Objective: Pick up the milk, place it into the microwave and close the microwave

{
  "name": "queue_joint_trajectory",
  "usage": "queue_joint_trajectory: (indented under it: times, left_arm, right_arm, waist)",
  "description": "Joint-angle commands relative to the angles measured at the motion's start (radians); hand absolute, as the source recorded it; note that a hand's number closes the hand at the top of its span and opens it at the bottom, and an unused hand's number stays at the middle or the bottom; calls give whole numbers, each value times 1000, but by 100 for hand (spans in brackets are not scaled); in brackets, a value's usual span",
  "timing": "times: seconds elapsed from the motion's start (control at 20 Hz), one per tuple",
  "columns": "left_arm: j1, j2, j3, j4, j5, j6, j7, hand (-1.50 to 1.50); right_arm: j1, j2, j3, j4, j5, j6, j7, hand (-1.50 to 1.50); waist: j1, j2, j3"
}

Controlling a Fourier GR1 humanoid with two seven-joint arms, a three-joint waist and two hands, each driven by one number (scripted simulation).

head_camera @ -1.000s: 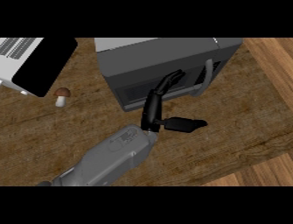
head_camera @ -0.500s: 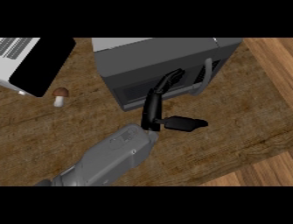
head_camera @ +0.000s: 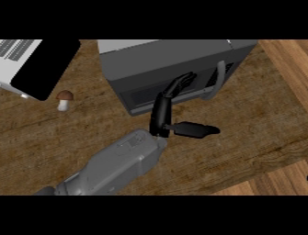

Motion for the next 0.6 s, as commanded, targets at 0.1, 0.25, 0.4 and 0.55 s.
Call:
queue_joint_trajectory:
  times: [0.1, 0.25, 0.4, 0.55]
  left_arm:
    - [-68, 0, 43, 69, 39, 8, -6, -150]
    - [-73, 0, 41, 76, 53, 7, -13, -150]
    - [-60, 0, 40, 86, 67, 4, -31, -150]
    - [-63, 0, 33, 94, 73, 7, -45, -150]
  right_arm:
    - [-38, 2, 5, 60, -97, 39, 35, -150]
    - [-52, -14, -2, 88, -127, 61, 44, -150]
    - [-66, -25, -12, 117, -162, 80, 53, -150]
    - [-85, -48, -30, 143, -186, 95, 61, -150]
  waist:
    - [-9, 10, -2]
    - [-15, 10, -1]
    - [-17, 12, -1]
    - [-22, 10, -1]
